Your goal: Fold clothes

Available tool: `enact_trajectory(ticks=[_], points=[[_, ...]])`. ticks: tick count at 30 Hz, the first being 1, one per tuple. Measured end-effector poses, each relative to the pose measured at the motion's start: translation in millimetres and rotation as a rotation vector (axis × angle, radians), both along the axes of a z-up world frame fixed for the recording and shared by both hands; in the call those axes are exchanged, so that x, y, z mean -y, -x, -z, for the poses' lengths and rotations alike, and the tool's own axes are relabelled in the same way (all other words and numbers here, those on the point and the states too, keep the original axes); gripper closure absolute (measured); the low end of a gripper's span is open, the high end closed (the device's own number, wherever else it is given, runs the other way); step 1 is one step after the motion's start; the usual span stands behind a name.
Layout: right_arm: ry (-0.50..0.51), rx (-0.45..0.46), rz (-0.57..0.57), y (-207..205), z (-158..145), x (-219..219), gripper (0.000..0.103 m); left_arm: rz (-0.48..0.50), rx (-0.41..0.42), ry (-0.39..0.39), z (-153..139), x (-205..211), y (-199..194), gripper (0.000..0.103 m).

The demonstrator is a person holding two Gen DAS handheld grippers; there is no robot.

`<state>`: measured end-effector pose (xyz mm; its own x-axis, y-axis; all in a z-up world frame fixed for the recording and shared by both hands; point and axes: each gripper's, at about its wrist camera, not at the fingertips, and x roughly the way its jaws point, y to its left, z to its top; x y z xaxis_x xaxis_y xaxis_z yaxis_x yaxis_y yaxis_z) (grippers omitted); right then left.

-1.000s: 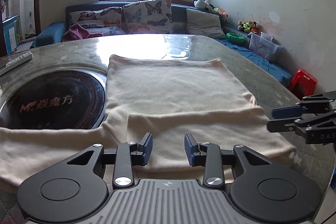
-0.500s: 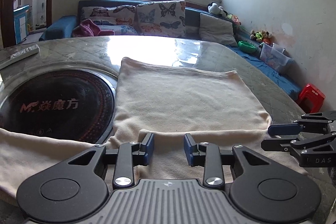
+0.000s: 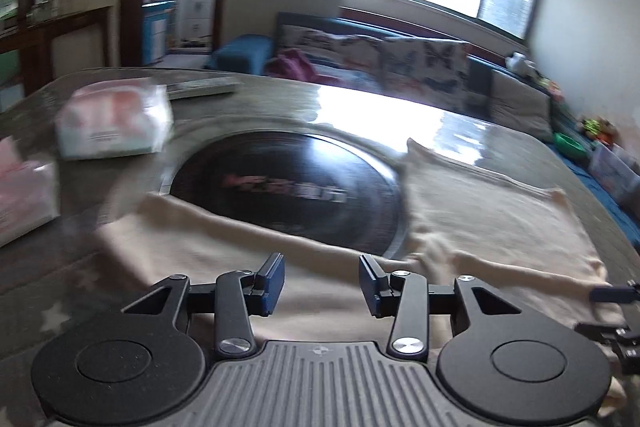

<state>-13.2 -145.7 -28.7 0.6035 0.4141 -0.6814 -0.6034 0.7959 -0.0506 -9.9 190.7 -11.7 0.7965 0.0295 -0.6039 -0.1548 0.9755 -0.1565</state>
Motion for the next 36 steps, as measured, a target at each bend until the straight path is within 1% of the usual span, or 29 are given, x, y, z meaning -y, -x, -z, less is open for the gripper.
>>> enact_trajectory(ticks=[6, 9, 12, 16, 18, 19, 20, 21, 23, 24, 26, 29, 30, 32, 36], points=[[0.008, -0.001, -0.012, 0.3, 0.2, -8.8, 0.048, -0.220, -0.013, -0.035, 3.0, -48.5, 9.3, 0.057], [0.008, 0.000, -0.014, 0.7, -0.6, -11.6, 0.048, -0.302, -0.014, -0.046, 4.2, -67.9, 13.2, 0.057], [0.004, 0.001, -0.011, 1.9, -2.4, -11.5, 0.048, -0.332, -0.025, -0.042, 8.2, -78.8, 11.7, 0.057], [0.001, 0.008, -0.006, 3.9, -4.9, -11.1, 0.048, -0.337, -0.035, -0.023, 14.5, -85.5, 5.7, 0.059], [-0.005, 0.013, -0.003, 5.5, -7.3, -9.6, 0.048, -0.333, -0.038, -0.008, 16.7, -87.3, 3.6, 0.065], [-0.008, 0.016, -0.002, 6.5, -8.4, -8.8, 0.048, -0.338, -0.036, -0.016, 17.1, -86.9, 2.7, 0.067], [-0.012, 0.019, 0.000, 7.5, -9.6, -7.8, 0.048, -0.341, -0.035, -0.018, 17.4, -87.3, 1.5, 0.074], [-0.015, 0.021, 0.004, 8.4, -10.8, -6.4, 0.048, -0.343, -0.034, -0.020, 17.6, -87.8, 0.2, 0.083], [-0.021, 0.025, 0.011, 9.6, -12.4, -4.0, 0.048, -0.353, -0.035, -0.012, 17.3, -89.5, -1.4, 0.094], [-0.025, 0.028, 0.017, 10.7, -13.6, -2.0, 0.048, -0.353, -0.029, 0.004, 15.4, -90.2, -1.1, 0.096], [-0.035, 0.033, 0.028, 12.3, -15.5, 1.8, 0.048, -0.343, -0.008, 0.024, 8.7, -88.0, 0.3, 0.097], [-0.051, 0.040, 0.049, 15.4, -18.0, 8.5, 0.048, -0.270, 0.057, 0.078, -13.2, -74.1, 4.7, 0.098], [-0.057, 0.042, 0.057, 16.0, -18.3, 11.4, 0.048, -0.236, 0.081, 0.094, -22.4, -66.3, 6.0, 0.098], [-0.073, 0.043, 0.081, 17.1, -18.6, 19.5, 0.048, -0.162, 0.126, 0.097, -40.5, -45.3, 7.3, 0.098], [-0.097, 0.045, 0.122, 19.5, -18.2, 35.0, 0.048, 0.008, 0.185, 0.138, -68.9, 2.0, 9.9, 0.098]])
